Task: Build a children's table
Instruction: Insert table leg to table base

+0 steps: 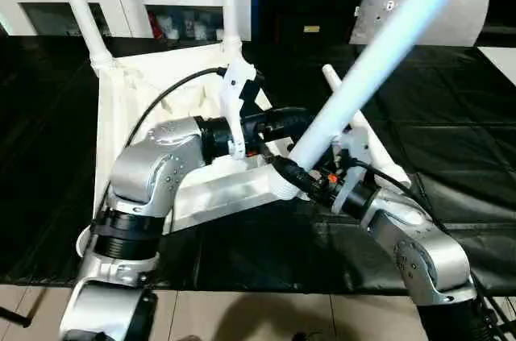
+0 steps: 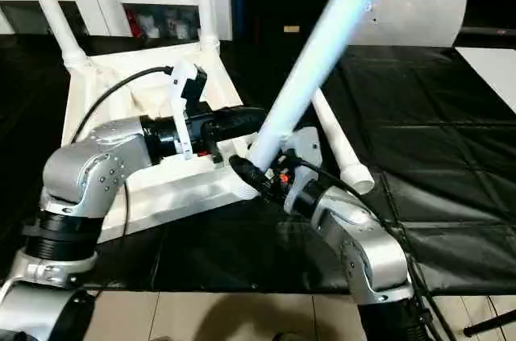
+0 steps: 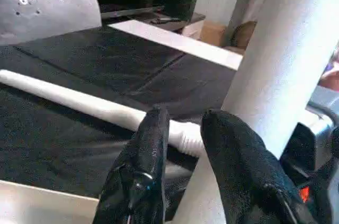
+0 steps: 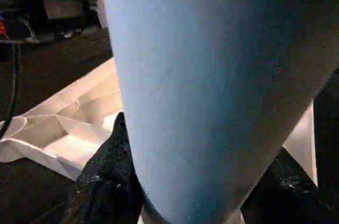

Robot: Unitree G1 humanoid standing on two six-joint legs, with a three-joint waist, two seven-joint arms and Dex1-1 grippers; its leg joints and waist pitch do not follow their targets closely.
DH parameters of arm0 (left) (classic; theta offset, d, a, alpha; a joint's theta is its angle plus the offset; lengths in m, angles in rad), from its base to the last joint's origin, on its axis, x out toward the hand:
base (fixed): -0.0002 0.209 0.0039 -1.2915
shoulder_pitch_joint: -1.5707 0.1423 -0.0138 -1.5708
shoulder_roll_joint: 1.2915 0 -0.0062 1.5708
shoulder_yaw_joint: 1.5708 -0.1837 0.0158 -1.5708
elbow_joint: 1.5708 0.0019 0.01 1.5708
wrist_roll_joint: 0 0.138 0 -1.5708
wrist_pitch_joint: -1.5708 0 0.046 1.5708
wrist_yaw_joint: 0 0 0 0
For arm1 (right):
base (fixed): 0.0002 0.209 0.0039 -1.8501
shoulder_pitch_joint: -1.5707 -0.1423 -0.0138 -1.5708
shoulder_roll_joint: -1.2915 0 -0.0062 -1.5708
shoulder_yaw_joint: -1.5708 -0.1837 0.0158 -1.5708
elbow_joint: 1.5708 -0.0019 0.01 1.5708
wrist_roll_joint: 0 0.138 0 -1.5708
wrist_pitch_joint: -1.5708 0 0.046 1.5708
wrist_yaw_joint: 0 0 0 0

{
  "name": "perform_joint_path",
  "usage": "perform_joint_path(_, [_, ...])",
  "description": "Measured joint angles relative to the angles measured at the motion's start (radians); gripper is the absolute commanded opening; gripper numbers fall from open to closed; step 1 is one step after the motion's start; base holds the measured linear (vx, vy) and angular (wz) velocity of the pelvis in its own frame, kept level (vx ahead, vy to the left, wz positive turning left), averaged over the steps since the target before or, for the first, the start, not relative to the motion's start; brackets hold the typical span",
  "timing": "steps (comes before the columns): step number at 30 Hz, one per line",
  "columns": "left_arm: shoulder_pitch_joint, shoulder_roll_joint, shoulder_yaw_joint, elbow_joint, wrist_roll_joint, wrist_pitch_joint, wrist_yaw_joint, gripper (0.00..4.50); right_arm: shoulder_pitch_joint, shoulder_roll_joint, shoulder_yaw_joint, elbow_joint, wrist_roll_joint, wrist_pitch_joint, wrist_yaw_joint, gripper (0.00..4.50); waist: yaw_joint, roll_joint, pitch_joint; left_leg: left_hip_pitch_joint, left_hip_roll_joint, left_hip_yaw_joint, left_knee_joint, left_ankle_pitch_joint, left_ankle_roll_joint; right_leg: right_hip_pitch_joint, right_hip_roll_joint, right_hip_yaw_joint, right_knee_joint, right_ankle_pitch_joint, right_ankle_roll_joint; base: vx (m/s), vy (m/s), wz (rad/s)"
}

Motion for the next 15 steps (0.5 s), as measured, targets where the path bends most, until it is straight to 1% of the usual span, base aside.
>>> perform_joint_path(1, [-0.008, 0.022, -0.018, 0.015, 0.029, -0.042, 0.004, 1.80, -0.012, -0.005, -0.001, 0.003, -0.001, 0.019, -0.009, 1.90, 0.000, 0.000, 0.000, 0.000, 0.000, 0.000, 0.001, 0.000, 0.000, 0.000, 0.000, 0.000, 0.000, 0.000, 0.000, 0.000, 0.000, 0.00])
perform_joint_path(3, [-0.011, 0.054, -0.042, 0.044, 0.071, -0.096, 0.015, 1.88, -0.027, -0.012, -0.009, 0.008, -0.003, 0.036, -0.031, 1.90, -0.002, 0.001, -0.001, 0.000, 0.000, 0.000, 0.002, 0.000, 0.000, 0.001, 0.000, 0.001, 0.000, 0.001, 0.000, 0.000, 0.000, 0.00])
perform_joint_path(5, [-0.006, 0.107, -0.071, 0.096, 0.132, -0.148, 0.034, 2.12, -0.045, -0.024, -0.033, 0.020, -0.010, 0.059, -0.062, 1.90, -0.004, 0.003, -0.002, 0.000, 0.000, 0.000, 0.002, 0.000, 0.000, 0.001, 0.000, 0.001, 0.000, 0.001, 0.000, 0.000, 0.000, 0.00])
perform_joint_path(7, [0.009, 0.145, -0.087, 0.148, 0.174, -0.176, 0.040, 2.22, -0.060, -0.037, -0.068, 0.039, -0.019, 0.079, -0.087, 1.90, -0.003, 0.003, -0.002, 0.000, 0.000, 0.000, 0.002, 0.000, 0.000, 0.000, 0.000, 0.000, 0.001, 0.002, 0.000, 0.000, 0.000, 0.00])
perform_joint_path(10, [0.042, 0.149, -0.126, 0.198, 0.209, -0.200, 0.028, 2.56, -0.065, -0.053, -0.109, 0.059, -0.027, 0.099, -0.114, 1.90, 0.002, 0.003, -0.002, 0.000, 0.000, -0.001, 0.002, 0.000, 0.000, -0.001, 0.000, 0.000, 0.001, 0.005, -0.004, 0.000, 0.000, 0.00])
perform_joint_path(11, [0.047, 0.143, -0.137, 0.213, 0.213, -0.203, 0.023, 2.63, -0.065, -0.059, -0.109, 0.062, -0.028, 0.101, -0.117, 1.90, 0.004, 0.003, -0.002, 0.000, 0.000, -0.001, 0.002, 0.000, 0.000, -0.002, 0.000, 0.000, 0.001, 0.005, -0.005, 0.000, 0.000, 0.00])
perform_joint_path(15, [0.053, 0.106, -0.189, 0.266, 0.215, -0.248, -0.009, 2.68, -0.068, -0.062, -0.120, 0.074, -0.020, 0.117, -0.124, 1.90, 0.005, 0.003, -0.002, -0.001, 0.000, -0.001, 0.002, 0.000, 0.000, -0.002, -0.001, 0.001, 0.001, 0.005, -0.005, 0.000, 0.000, 0.00])
